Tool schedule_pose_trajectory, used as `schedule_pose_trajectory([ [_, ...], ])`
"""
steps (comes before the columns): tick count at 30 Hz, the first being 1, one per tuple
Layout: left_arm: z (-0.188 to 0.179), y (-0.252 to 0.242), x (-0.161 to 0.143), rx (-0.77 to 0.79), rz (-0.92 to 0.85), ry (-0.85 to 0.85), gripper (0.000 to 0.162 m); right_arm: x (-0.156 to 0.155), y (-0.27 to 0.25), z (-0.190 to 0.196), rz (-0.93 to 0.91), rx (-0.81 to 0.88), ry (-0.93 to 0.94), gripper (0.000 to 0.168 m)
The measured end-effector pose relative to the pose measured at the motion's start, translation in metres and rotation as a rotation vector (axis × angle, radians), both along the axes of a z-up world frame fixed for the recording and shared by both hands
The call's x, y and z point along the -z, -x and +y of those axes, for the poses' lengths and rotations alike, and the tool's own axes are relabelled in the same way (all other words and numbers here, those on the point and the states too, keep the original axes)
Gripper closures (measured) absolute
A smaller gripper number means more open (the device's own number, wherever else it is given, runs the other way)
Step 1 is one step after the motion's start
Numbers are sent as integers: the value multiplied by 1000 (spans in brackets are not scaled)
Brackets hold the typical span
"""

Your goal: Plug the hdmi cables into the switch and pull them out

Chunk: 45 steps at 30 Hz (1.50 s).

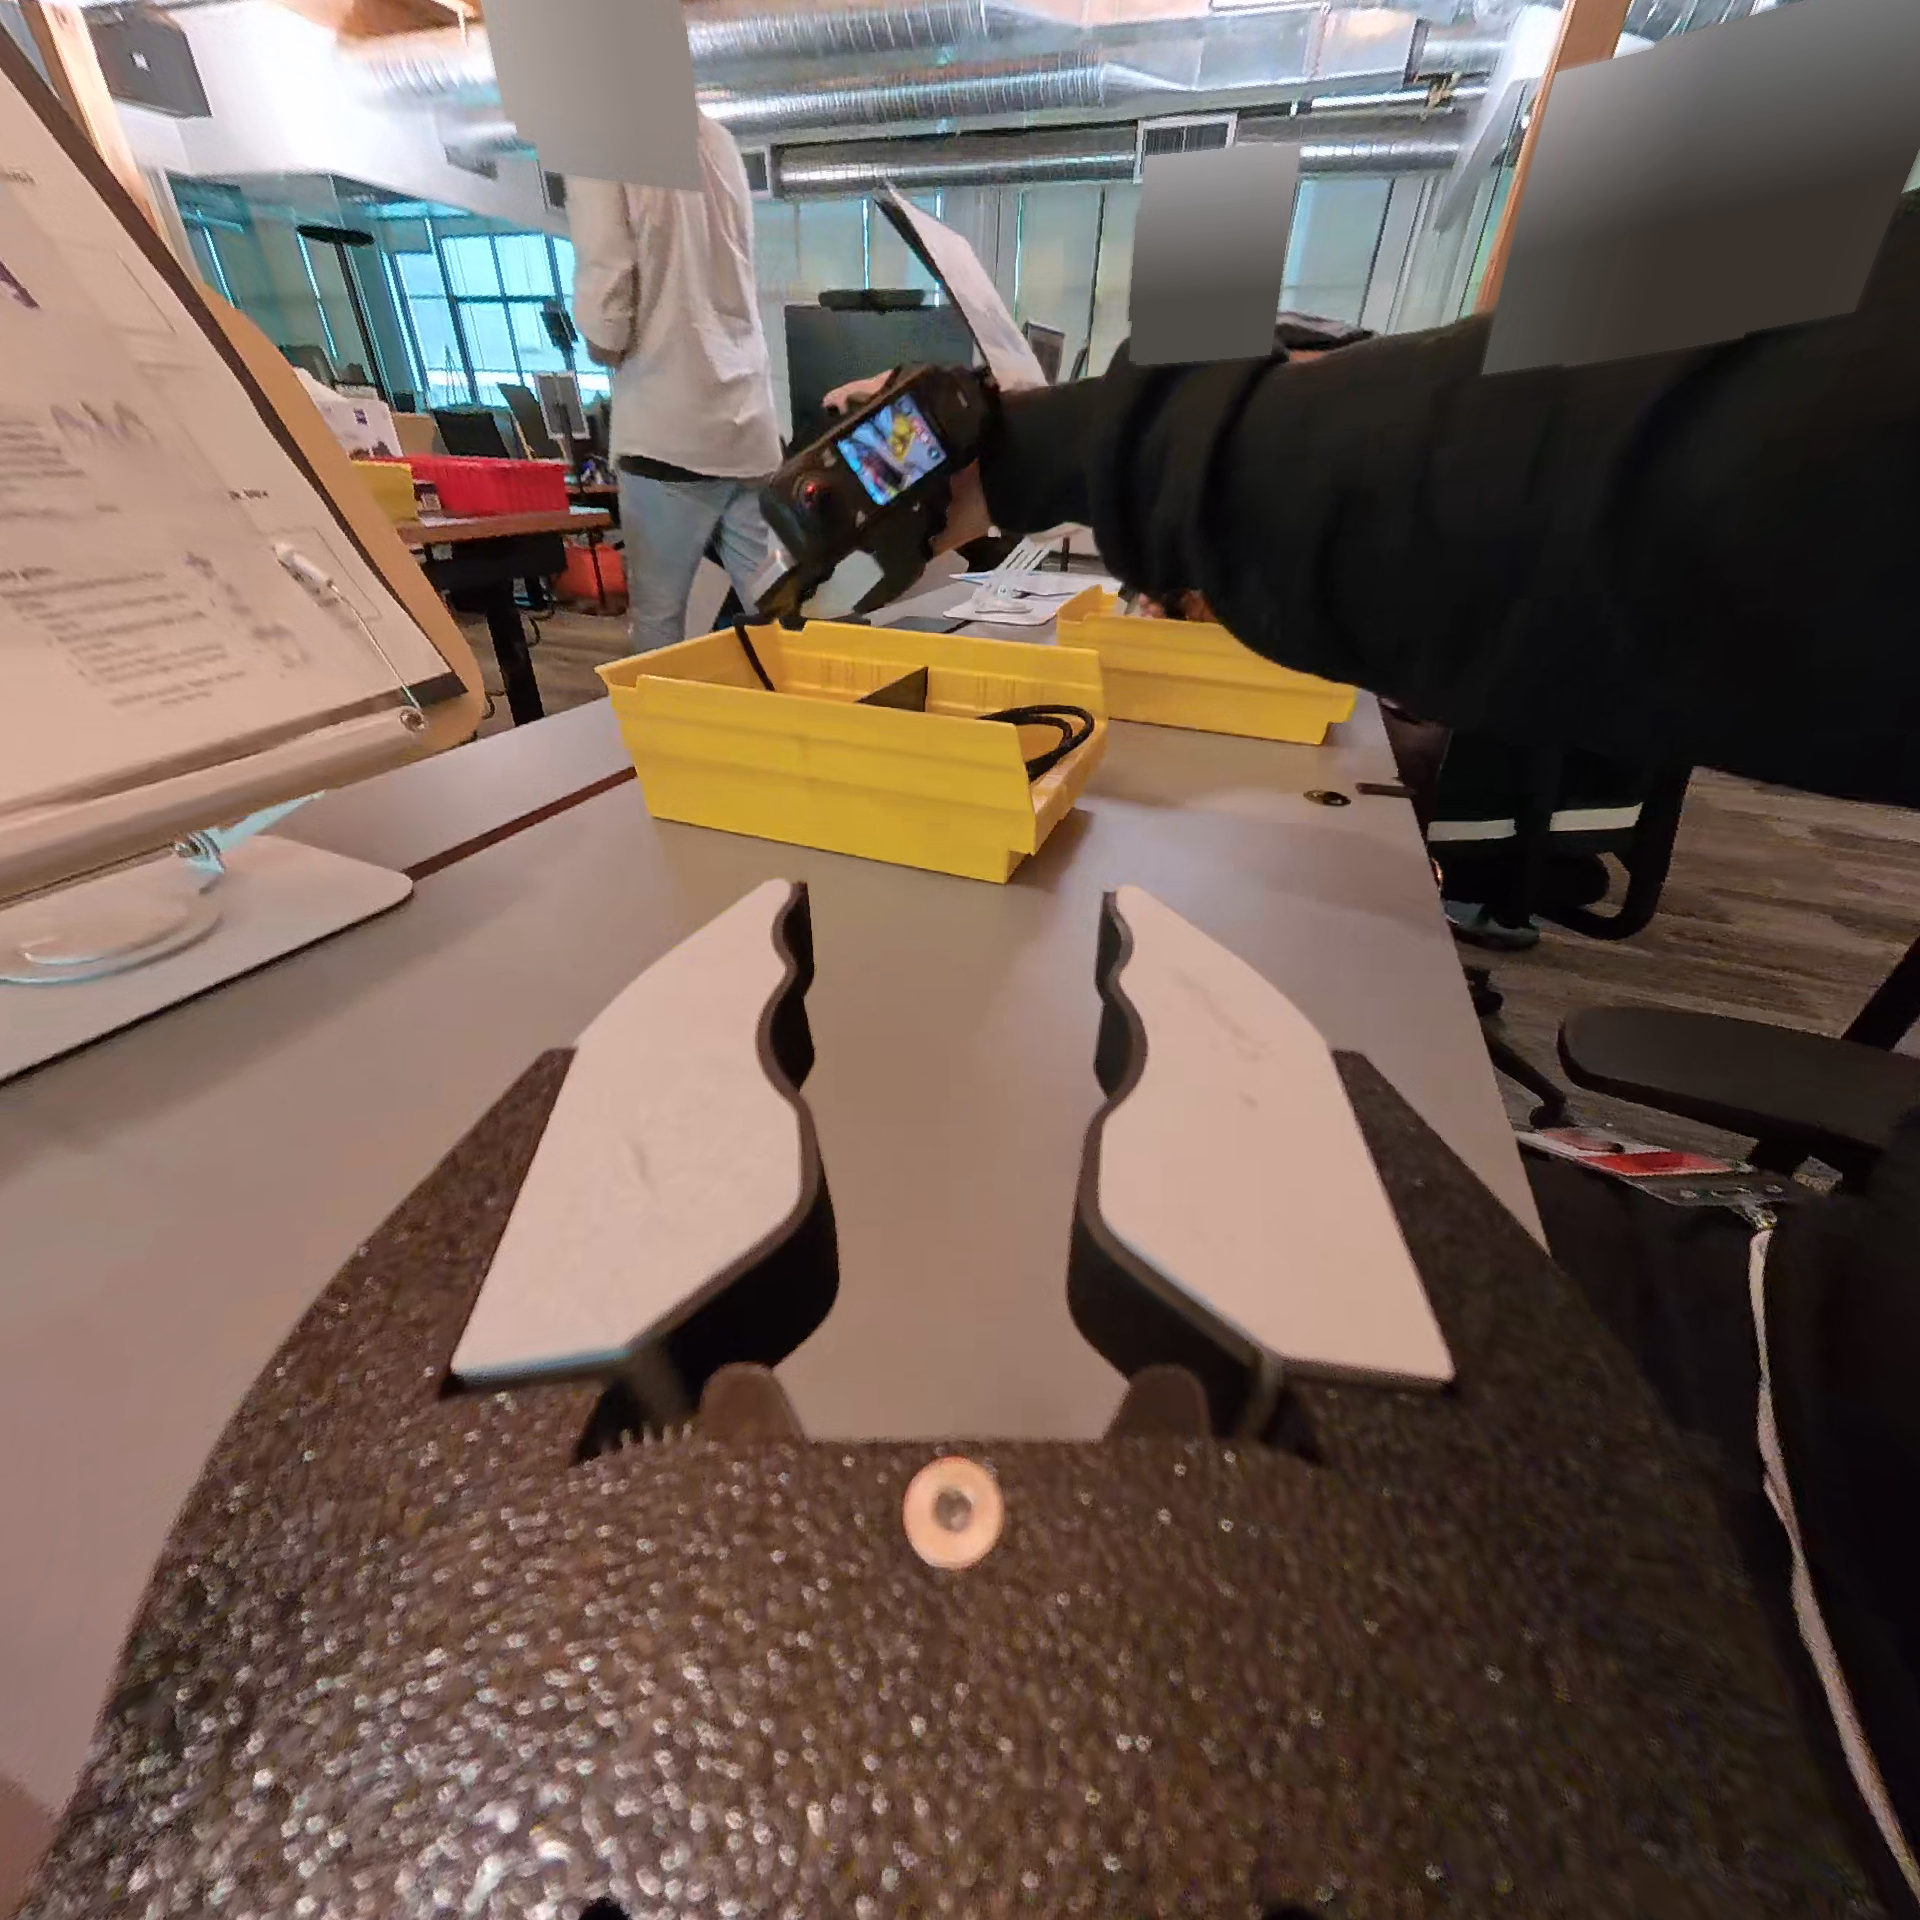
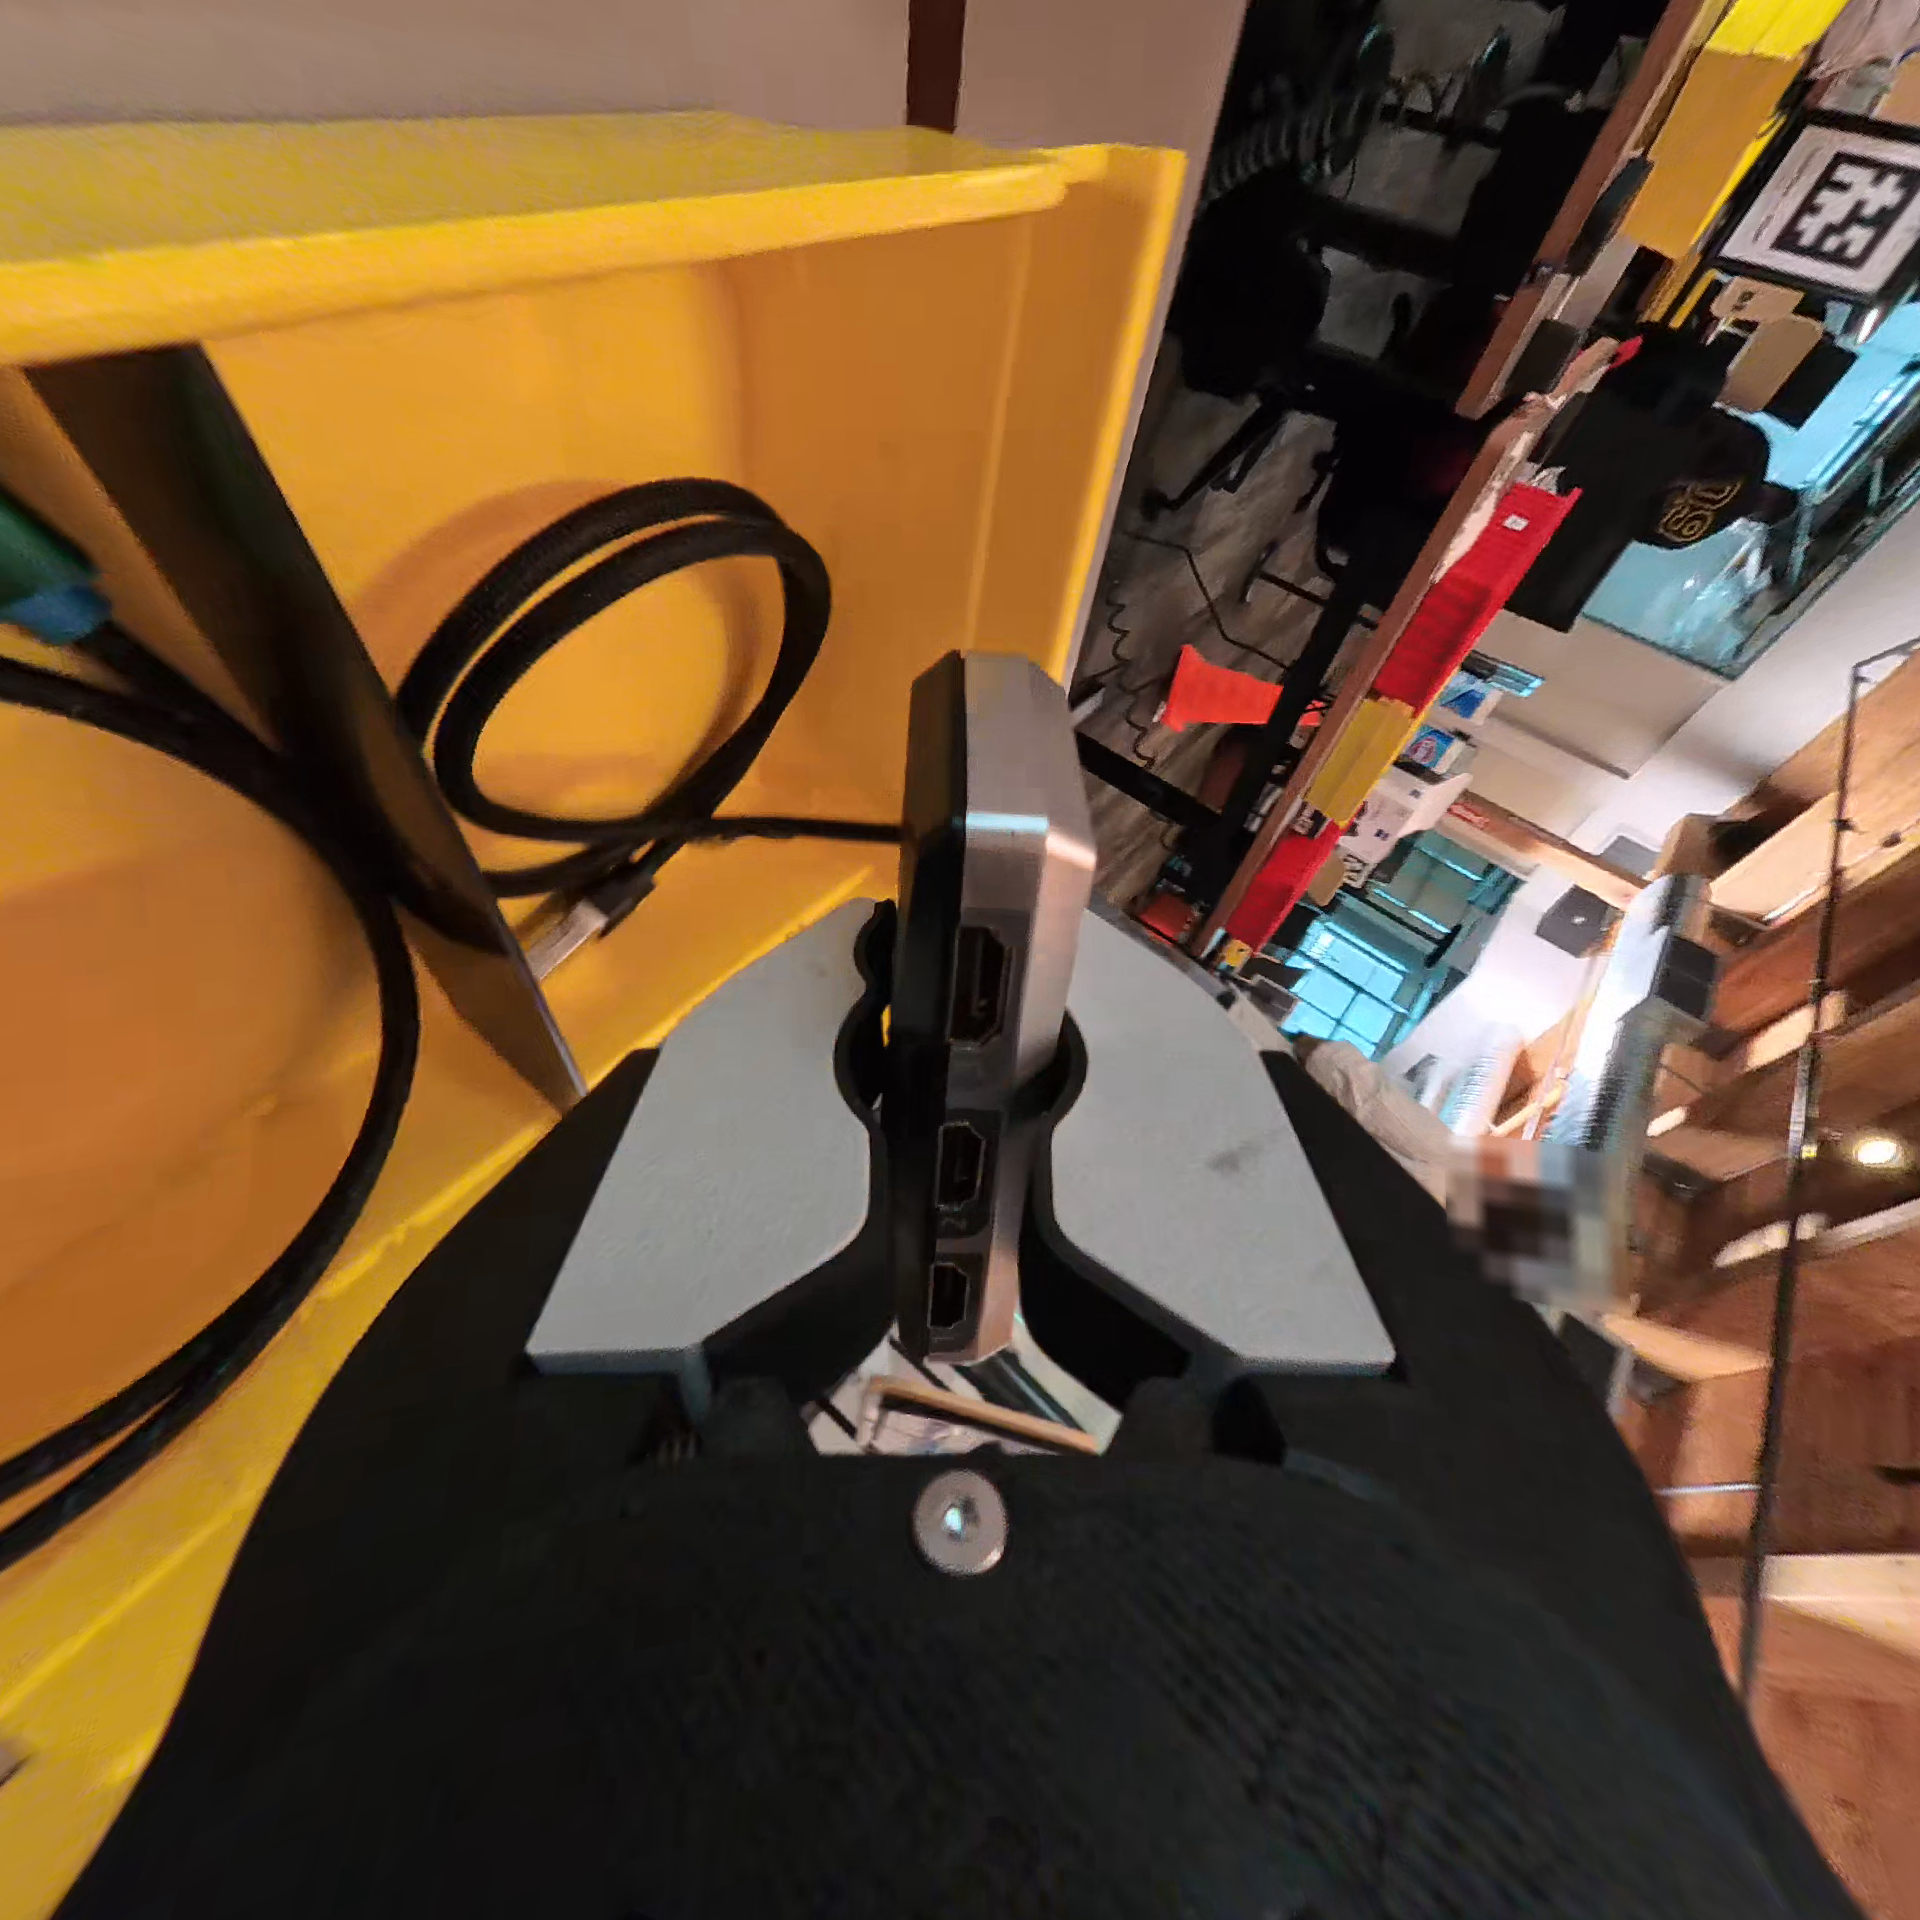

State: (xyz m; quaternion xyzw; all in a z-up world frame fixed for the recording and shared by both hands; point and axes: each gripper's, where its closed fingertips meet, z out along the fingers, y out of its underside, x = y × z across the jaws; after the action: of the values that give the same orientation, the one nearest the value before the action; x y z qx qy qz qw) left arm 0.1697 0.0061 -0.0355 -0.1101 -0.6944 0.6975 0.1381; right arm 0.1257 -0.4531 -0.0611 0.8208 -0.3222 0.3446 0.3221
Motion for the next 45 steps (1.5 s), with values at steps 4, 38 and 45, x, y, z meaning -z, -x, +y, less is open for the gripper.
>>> schedule_pose_trajectory([
  [4,-2,2,7,19,-4,-21,110,29,-14,-5,87,-86,99,144],
  [38,-2,9,17,120,62,-50,111,49,-10,17,240,-17,-137,108],
  [45,-2,9,19,126,76,-55,111,37,10,27,203,19,-225,108],
])
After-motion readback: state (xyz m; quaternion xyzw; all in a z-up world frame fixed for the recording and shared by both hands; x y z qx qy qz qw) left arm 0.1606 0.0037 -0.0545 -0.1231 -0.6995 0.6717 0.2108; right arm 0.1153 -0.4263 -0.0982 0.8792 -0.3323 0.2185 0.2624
